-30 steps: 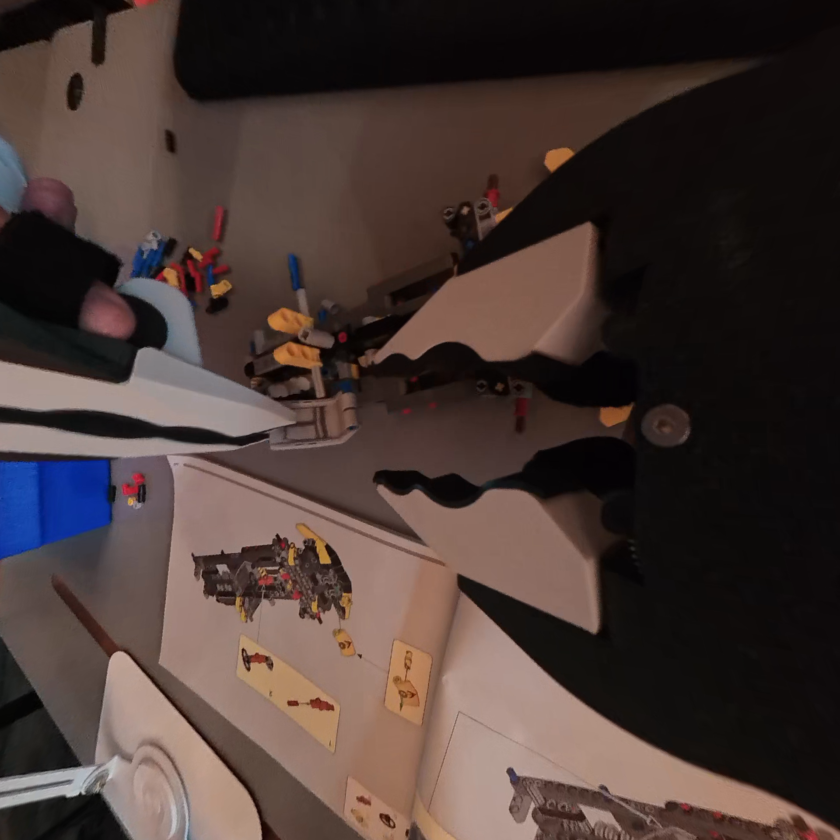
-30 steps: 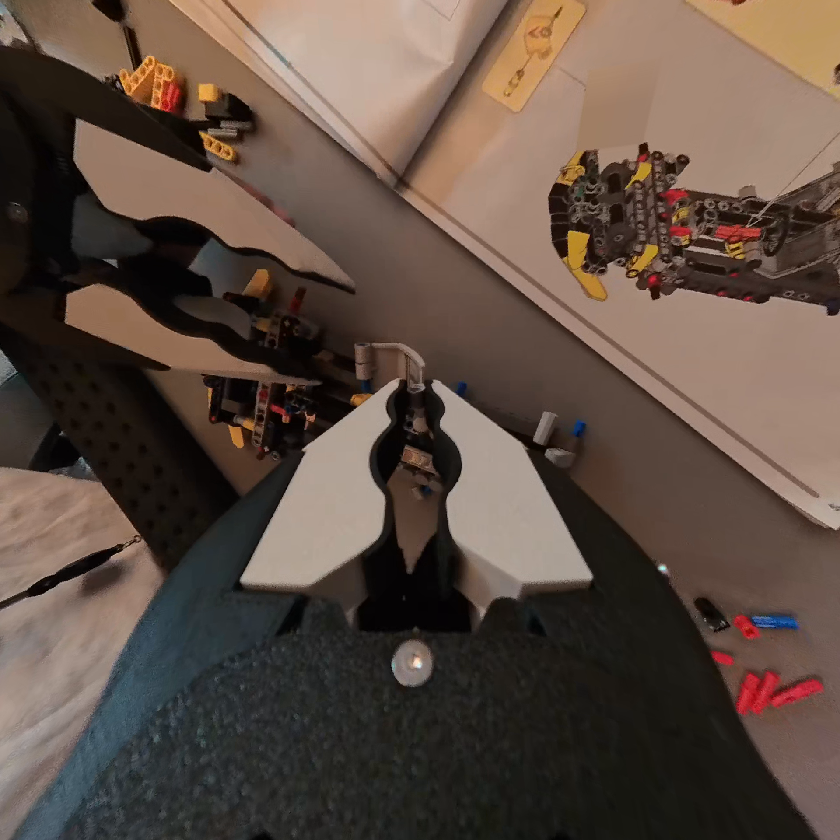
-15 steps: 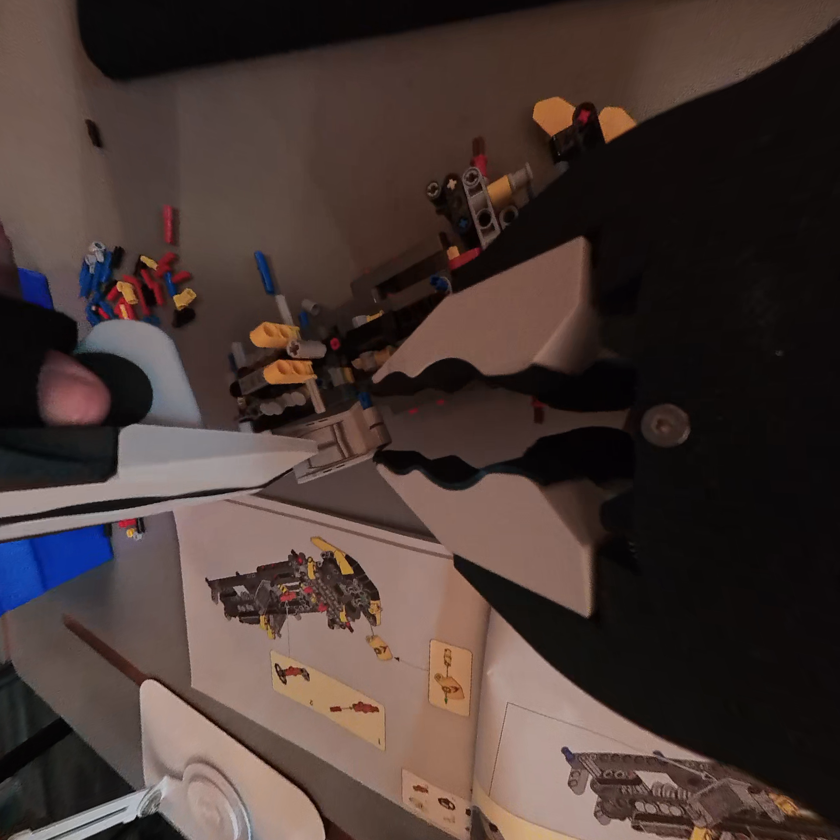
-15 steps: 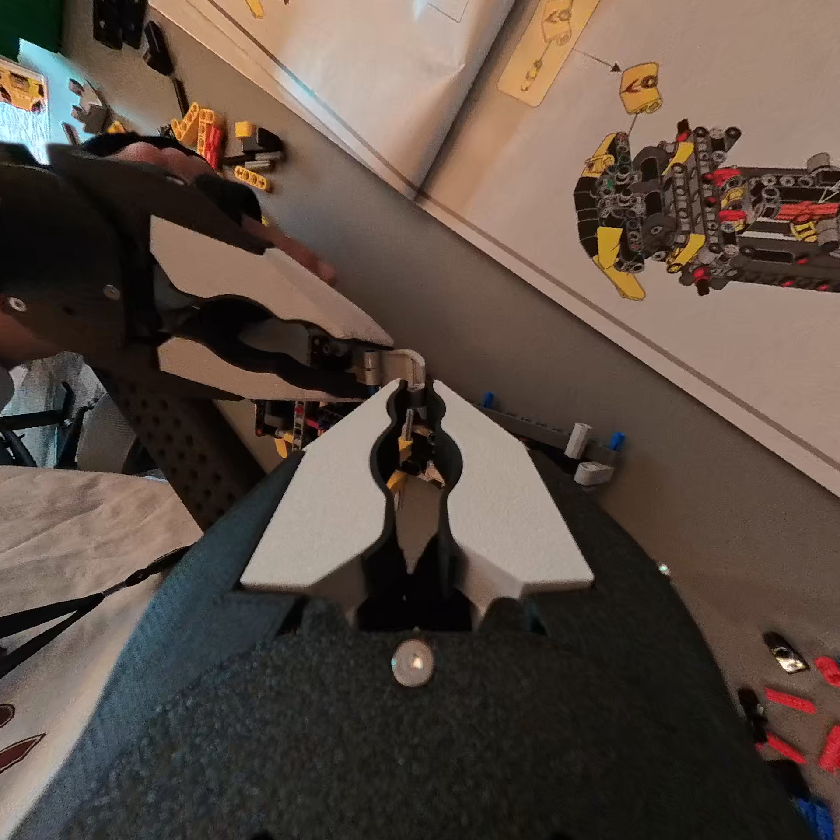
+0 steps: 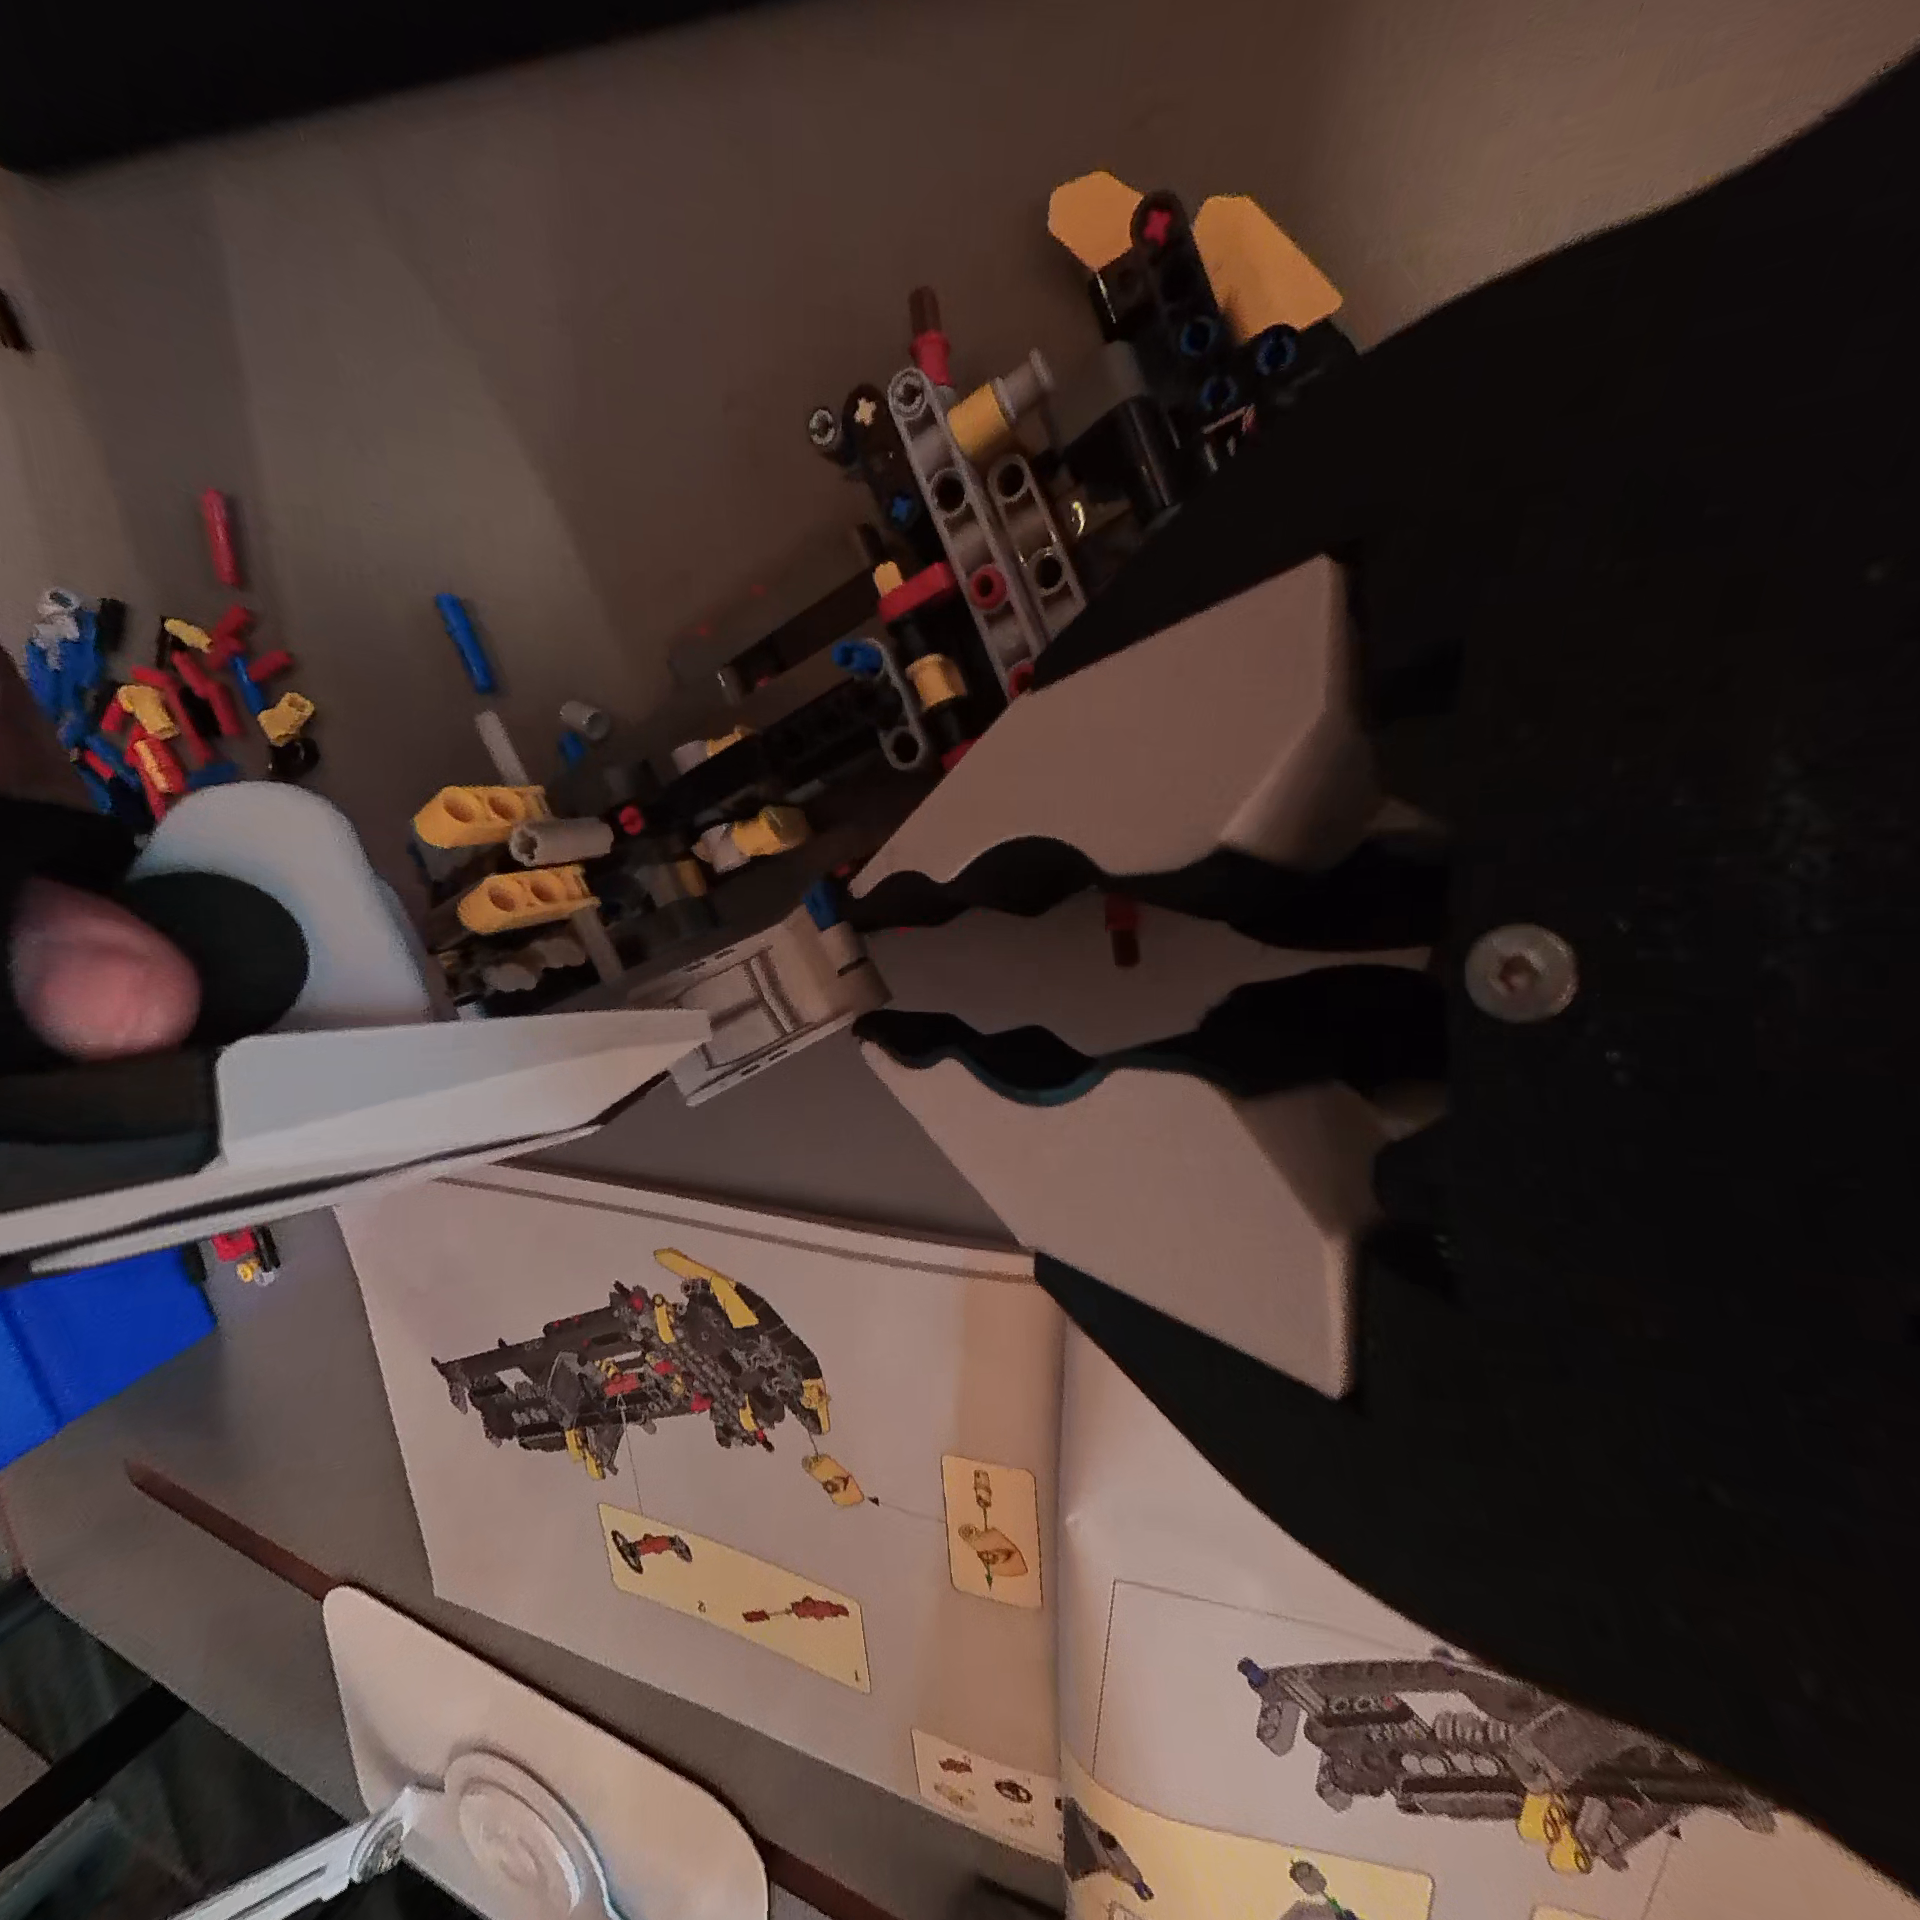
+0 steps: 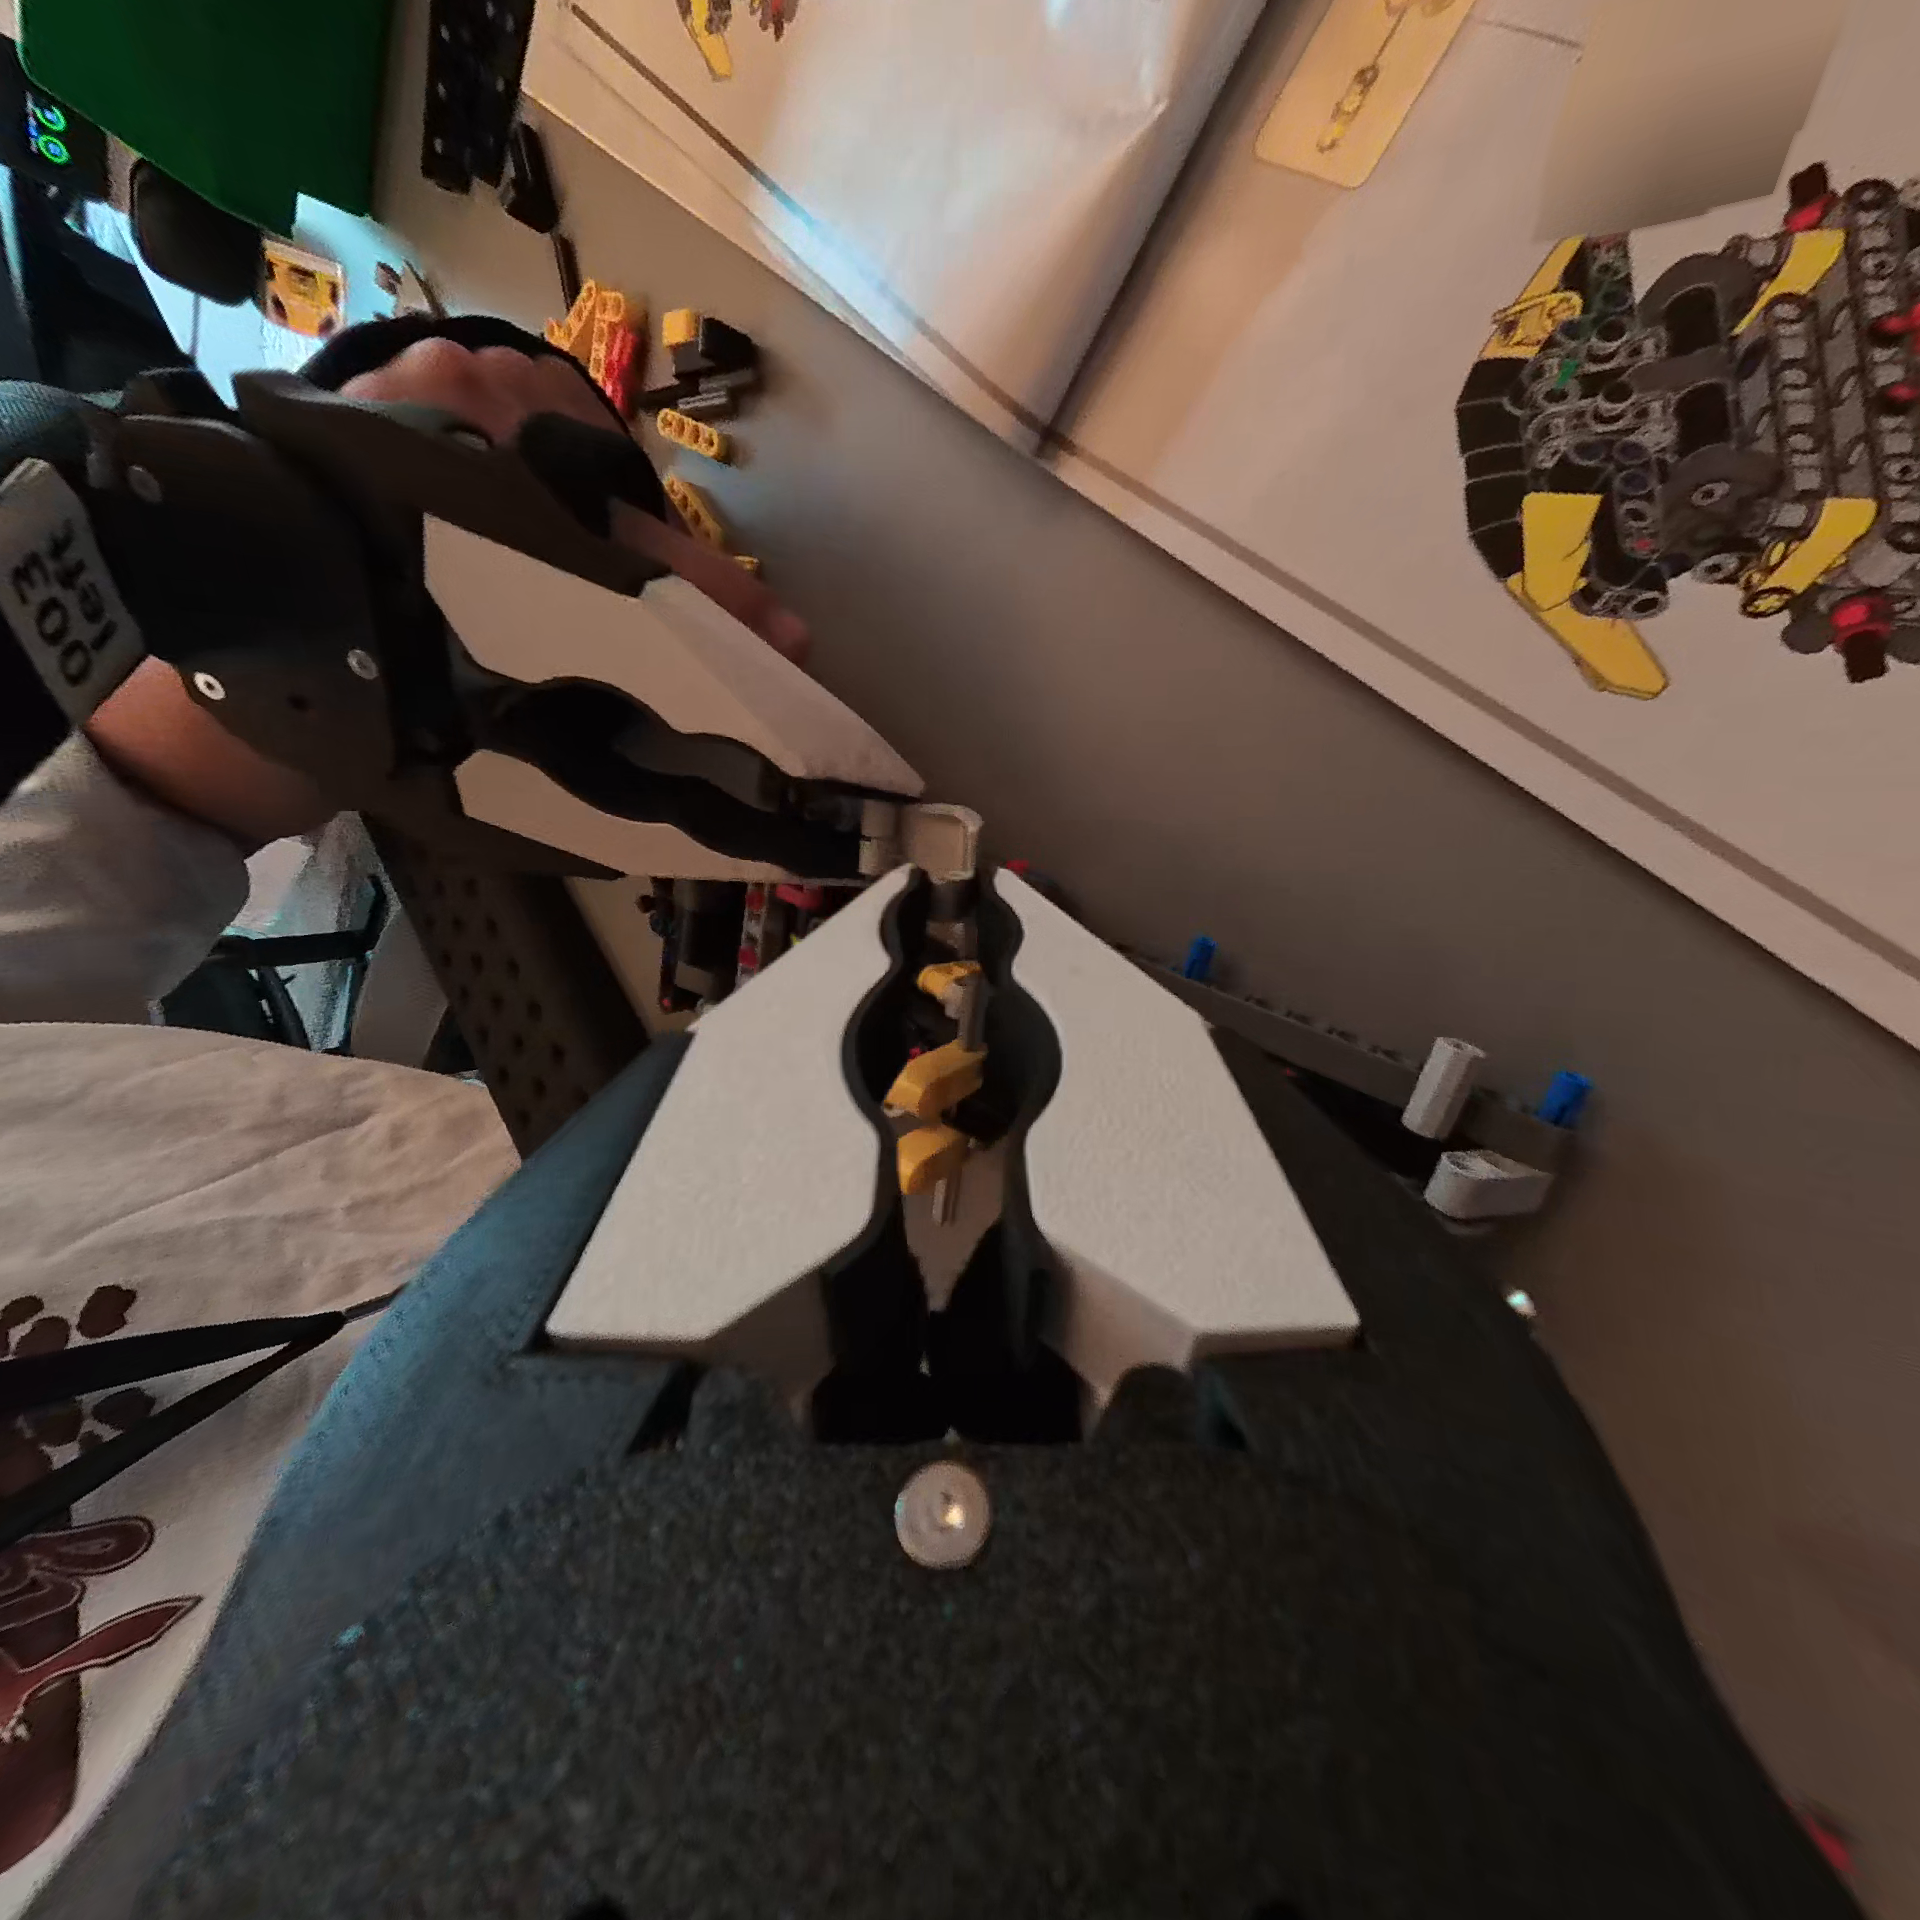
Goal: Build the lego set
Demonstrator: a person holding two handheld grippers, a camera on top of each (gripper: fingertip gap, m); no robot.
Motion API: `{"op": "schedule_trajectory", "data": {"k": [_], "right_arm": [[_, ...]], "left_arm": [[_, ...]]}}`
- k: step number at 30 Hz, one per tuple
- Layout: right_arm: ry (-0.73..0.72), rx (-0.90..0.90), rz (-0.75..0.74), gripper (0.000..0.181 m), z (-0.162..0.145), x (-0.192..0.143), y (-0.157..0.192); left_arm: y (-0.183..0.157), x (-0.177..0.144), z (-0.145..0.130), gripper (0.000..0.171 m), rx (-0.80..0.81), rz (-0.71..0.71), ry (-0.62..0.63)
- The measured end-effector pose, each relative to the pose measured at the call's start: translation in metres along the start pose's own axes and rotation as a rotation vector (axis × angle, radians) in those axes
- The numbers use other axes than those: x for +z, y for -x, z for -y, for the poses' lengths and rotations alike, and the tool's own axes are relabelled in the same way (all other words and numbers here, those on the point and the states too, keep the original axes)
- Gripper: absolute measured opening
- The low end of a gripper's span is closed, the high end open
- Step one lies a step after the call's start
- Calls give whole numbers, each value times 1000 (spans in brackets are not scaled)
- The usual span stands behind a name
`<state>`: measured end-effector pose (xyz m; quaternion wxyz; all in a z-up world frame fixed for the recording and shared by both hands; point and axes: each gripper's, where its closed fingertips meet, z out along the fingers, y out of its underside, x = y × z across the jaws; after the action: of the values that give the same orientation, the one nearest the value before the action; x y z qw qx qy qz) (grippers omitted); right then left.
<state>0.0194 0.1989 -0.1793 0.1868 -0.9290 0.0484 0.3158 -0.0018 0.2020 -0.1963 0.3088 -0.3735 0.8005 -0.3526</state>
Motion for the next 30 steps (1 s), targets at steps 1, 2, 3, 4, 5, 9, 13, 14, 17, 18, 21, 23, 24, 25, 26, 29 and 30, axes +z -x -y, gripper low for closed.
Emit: {"op": "schedule_trajectory", "data": {"k": [1, 2, 3, 4, 5, 9, 13, 14, 17, 18, 21, 23, 24, 25, 26, 29, 30], "right_arm": [[-7, -8, -10, 7, 1, -1, -1], [-16, -14, -17, 7, 2, -1, -2], [-25, -17, -19, 7, 3, -2, -2], [-33, -20, -16, 7, 3, -3, -2], [-37, -24, -12, 7, 3, -2, -1], [-61, -39, 1, 7, -2, 0, 1], [-59, -51, -29, 6, -11, 1, 3], [-58, -65, -49, 6, -12, -1, 4], [-73, -62, -76, 6, -9, -5, 3], [-74, -61, -84, 6, -10, -5, 2], [-82, -86, -119, 6, -9, -4, -2], [-93, -93, -118, 6, -7, -4, -1], [-99, -95, -119, 6, -6, -4, -1], [-100, -97, -123, 6, -6, -4, -1], [-99, -98, -134, 6, -6, -4, -2], [-106, -103, -182, 6, -5, -4, -6], [-108, -111, -194, 6, -5, -4, -6]], "left_arm": [[2, 0, 1, 14, -3, 11, -6], [4, -1, 2, 14, -5, 21, -12], [5, -1, 3, 14, -7, 27, -17], [4, -2, 3, 13, -3, 26, -20], [4, -3, 3, 14, 6, 25, -21], [-3, -3, 1, 12, 58, 14, -6], [-19, -2, 7, 3, 131, -37, -34], [-19, -1, 8, 2, 146, -31, -33], [-19, 0, 11, 1, 163, -25, -51], [-17, 0, 10, 1, 165, -23, -47], [-10, -2, 6, 1, 157, 10, -39], [-7, -5, 6, 4, 134, 18, -34], [-6, -6, 6, 6, 111, 15, -32], [-6, -9, 6, 9, 84, 5, -35], [-8, -11, 8, 12, 50, -9, -45], [-9, -17, 16, 18, -104, -50, -76], [-6, -17, 18, 18, -171, -41, -81]]}}
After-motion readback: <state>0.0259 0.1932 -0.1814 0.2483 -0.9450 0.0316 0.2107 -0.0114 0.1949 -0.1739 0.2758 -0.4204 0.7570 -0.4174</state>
